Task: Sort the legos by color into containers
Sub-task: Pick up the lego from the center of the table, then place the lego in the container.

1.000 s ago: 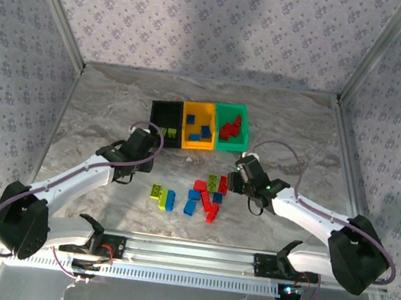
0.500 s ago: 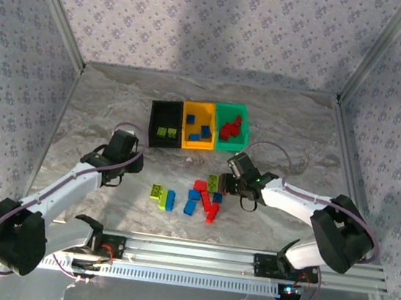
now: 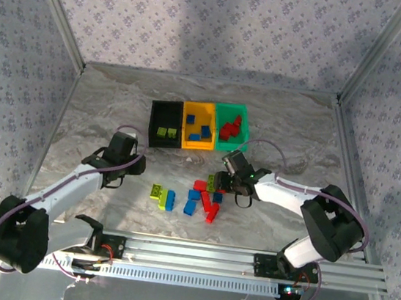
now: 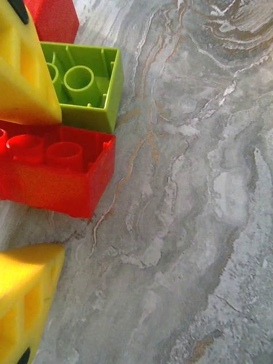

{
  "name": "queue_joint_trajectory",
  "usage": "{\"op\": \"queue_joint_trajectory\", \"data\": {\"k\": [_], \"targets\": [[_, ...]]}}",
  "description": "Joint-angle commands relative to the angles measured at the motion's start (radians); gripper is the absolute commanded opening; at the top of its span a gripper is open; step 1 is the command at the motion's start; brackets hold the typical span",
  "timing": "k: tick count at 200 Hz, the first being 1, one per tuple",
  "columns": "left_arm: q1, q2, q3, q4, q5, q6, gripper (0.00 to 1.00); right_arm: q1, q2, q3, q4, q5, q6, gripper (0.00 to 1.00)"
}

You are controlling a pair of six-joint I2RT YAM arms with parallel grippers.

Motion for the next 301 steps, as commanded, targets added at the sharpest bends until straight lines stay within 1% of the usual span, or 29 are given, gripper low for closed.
{"op": "queue_joint_trajectory", "data": {"k": [1,18,31,73,87,101,106,138,177,204,227,246,257,278,301], "targets": [[0.008,-0.008,-0.016,0.036,0.021,0.011,0.5,0.014,0.021,0.031,-0.064,0.052,0.015,0.55],[0.008,-0.01,-0.021,0.04,0.021,0.011,0.5,0.018,0.007,0.026,-0.074,0.058,0.013,0.46],[0.008,-0.01,-0.023,0.044,0.021,0.011,0.5,0.018,-0.011,0.02,-0.072,0.062,0.012,0.41],[0.009,-0.007,-0.026,0.052,0.028,0.011,0.5,0.014,-0.073,0.037,-0.086,0.079,-0.001,0.31],[0.008,-0.004,-0.029,0.058,0.032,0.011,0.5,0.01,-0.083,0.057,-0.092,0.09,-0.014,0.26],[0.008,0.0,-0.033,0.069,0.045,0.01,0.5,-0.001,-0.082,0.082,-0.098,0.094,-0.014,0.25],[0.008,0.002,-0.033,0.072,0.051,0.009,0.5,-0.005,-0.079,0.091,-0.101,0.093,-0.05,0.25],[0.008,-0.003,-0.039,0.077,0.055,0.011,0.5,-0.054,-0.068,0.159,-0.115,0.075,-0.092,0.22],[0.007,-0.01,-0.047,0.089,0.06,0.009,0.5,-0.147,-0.06,0.247,-0.108,0.0,-0.138,0.21],[0.008,-0.01,-0.049,0.094,0.063,0.009,0.5,-0.228,0.001,0.35,-0.11,-0.073,-0.182,0.19],[0.007,-0.01,-0.049,0.094,0.061,0.008,0.5,-0.285,0.09,0.451,-0.112,-0.129,-0.198,0.19],[0.007,-0.011,-0.052,0.097,0.06,0.009,0.5,-0.323,0.197,0.595,-0.12,-0.187,-0.193,0.19],[0.007,-0.011,-0.052,0.098,0.058,0.009,0.5,-0.332,0.256,0.655,-0.131,-0.203,-0.196,0.19],[0.007,-0.011,-0.054,0.099,0.054,0.009,0.5,-0.337,0.381,0.779,-0.175,-0.191,-0.215,0.21],[0.007,-0.013,-0.055,0.102,0.055,0.009,0.5,-0.343,0.482,0.877,-0.207,-0.204,-0.231,0.25]]}}
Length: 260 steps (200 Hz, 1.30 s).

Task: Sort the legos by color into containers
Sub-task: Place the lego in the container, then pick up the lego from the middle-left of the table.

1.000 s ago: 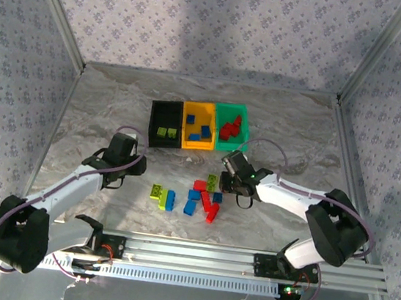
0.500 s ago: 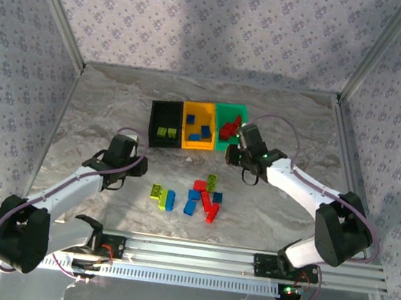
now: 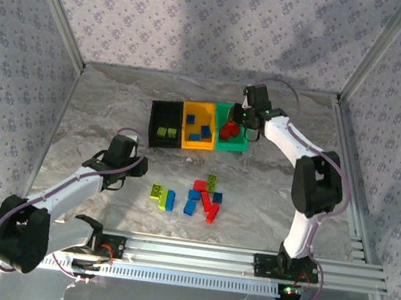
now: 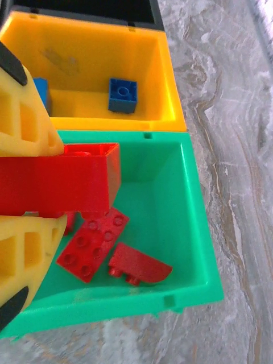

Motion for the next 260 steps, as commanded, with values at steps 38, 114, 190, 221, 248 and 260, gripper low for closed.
{"op": "queue_joint_trajectory", "data": {"k": [38,114,190,221,248,260], "targets": [[0.007,-0.012,-0.007,0.028,0.018,0.013,0.51,-0.001,0.106,0.114,-0.09,-0.045,-0.052,0.44],[0.003,0.01,0.001,0.042,0.08,0.032,0.59,0.092,-0.206,-0.233,-0.055,-0.03,-0.093,0.47],[-0.19,0.111,0.097,0.087,0.21,0.089,0.59,0.239,-0.48,-0.597,-0.045,0.031,-0.027,0.48],[-0.356,0.254,0.244,0.028,0.207,0.155,0.61,0.213,-0.568,-0.69,-0.032,0.074,-0.001,0.48],[-0.432,0.388,0.377,-0.054,0.191,0.166,0.62,0.164,-0.644,-0.765,-0.018,0.063,0.011,0.49],[-0.455,0.431,0.413,-0.074,0.178,0.157,0.62,0.145,-0.679,-0.787,-0.028,0.062,0.008,0.49]]}}
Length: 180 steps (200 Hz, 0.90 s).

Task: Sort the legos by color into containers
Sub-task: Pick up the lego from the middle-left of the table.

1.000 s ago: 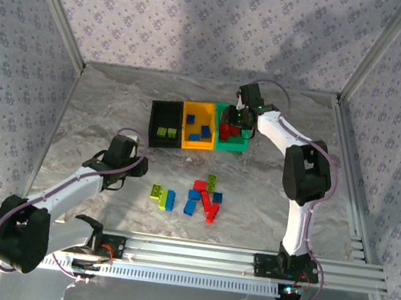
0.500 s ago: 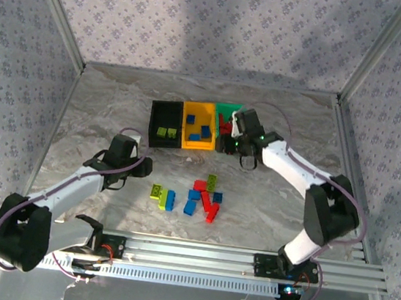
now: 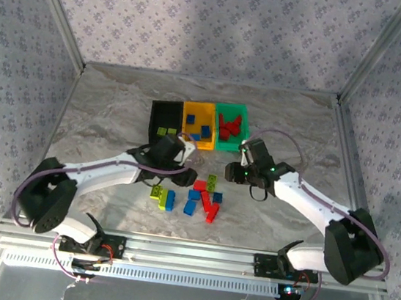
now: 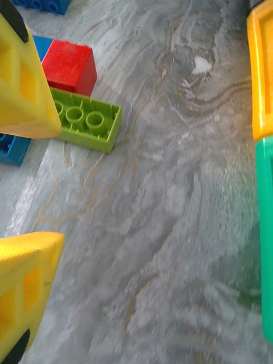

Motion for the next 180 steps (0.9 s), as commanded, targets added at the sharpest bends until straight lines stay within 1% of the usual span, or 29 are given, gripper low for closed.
{"op": "queue_joint_trajectory", "data": {"k": [1,12,16,23,26,33,72,97,121,134,145,151,167,180], "targets": [[-0.036,0.072,0.076,-0.085,-0.007,0.024,0.62,-0.035,-0.065,-0.044,0.0,0.02,0.02,0.49],[-0.054,0.093,0.085,-0.075,-0.007,0.015,0.64,-0.051,-0.095,-0.063,-0.009,0.019,0.014,0.49],[-0.06,0.1,0.088,-0.069,-0.008,0.009,0.67,-0.06,-0.104,-0.071,-0.012,0.019,0.011,0.49],[-0.07,0.112,0.094,-0.062,-0.008,-0.001,0.69,-0.073,-0.119,-0.082,-0.016,0.016,0.007,0.49],[-0.075,0.118,0.098,-0.061,-0.01,-0.005,0.71,-0.079,-0.124,-0.087,-0.018,0.014,0.005,0.49],[-0.084,0.134,0.109,-0.064,-0.012,-0.013,0.73,-0.093,-0.136,-0.098,-0.021,0.007,0.002,0.49],[-0.135,0.228,0.188,-0.135,-0.071,-0.045,0.73,-0.162,-0.195,-0.149,-0.024,-0.027,-0.017,0.49],[-0.137,0.275,0.216,-0.159,-0.098,-0.079,0.73,-0.186,-0.208,-0.162,-0.022,-0.042,-0.026,0.49],[-0.137,0.303,0.243,-0.181,-0.123,-0.113,0.71,-0.195,-0.207,-0.166,-0.02,-0.05,-0.035,0.5],[-0.137,0.313,0.253,-0.192,-0.136,-0.119,0.67,-0.202,-0.206,-0.169,-0.016,-0.054,-0.038,0.49],[-0.137,0.317,0.258,-0.201,-0.146,-0.124,0.61,-0.206,-0.207,-0.175,-0.012,-0.06,-0.04,0.49],[-0.137,0.317,0.261,-0.204,-0.146,-0.126,0.56,-0.208,-0.206,-0.176,-0.011,-0.062,-0.04,0.5],[-0.137,0.316,0.259,-0.212,-0.152,-0.126,0.54,-0.212,-0.209,-0.181,-0.009,-0.062,-0.044,0.49],[-0.137,0.316,0.257,-0.218,-0.161,-0.126,0.45,-0.215,-0.207,-0.185,-0.005,-0.057,-0.046,0.49]]}}
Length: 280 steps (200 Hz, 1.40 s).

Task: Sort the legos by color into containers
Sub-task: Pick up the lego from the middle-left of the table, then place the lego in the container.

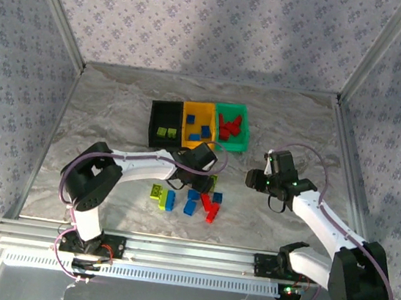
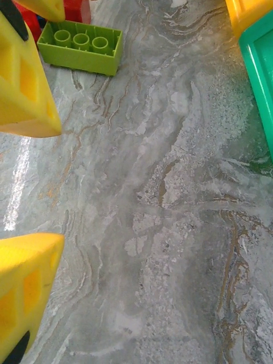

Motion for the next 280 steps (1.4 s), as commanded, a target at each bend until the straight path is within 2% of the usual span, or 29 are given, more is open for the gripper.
{"op": "queue_joint_trajectory", "data": {"k": [1,20,75,121,200,265,280], "targets": [[0.0,0.014,0.018,-0.06,-0.043,-0.008,0.45,-0.01,-0.013,-0.013,-0.001,-0.01,-0.022,0.49],[0.0,0.008,0.021,-0.075,-0.055,-0.011,0.41,-0.019,-0.015,-0.015,0.005,-0.018,-0.024,0.49],[0.0,-0.066,0.03,-0.091,-0.088,-0.025,0.41,-0.041,-0.02,-0.037,0.021,-0.022,-0.034,0.5],[0.008,-0.056,0.168,-0.163,-0.174,0.004,0.41,-0.055,-0.032,-0.071,0.032,-0.006,-0.048,0.5],[0.096,0.163,0.608,-0.203,-0.174,0.086,0.41,-0.055,-0.121,-0.131,0.079,0.035,-0.027,0.5],[0.138,0.499,1.074,-0.296,-0.129,0.155,0.41,-0.036,-0.109,-0.131,0.093,0.039,-0.031,0.5],[0.138,0.586,1.209,-0.383,-0.142,0.16,0.42,-0.029,-0.107,-0.129,0.094,0.041,-0.033,0.5]]}}
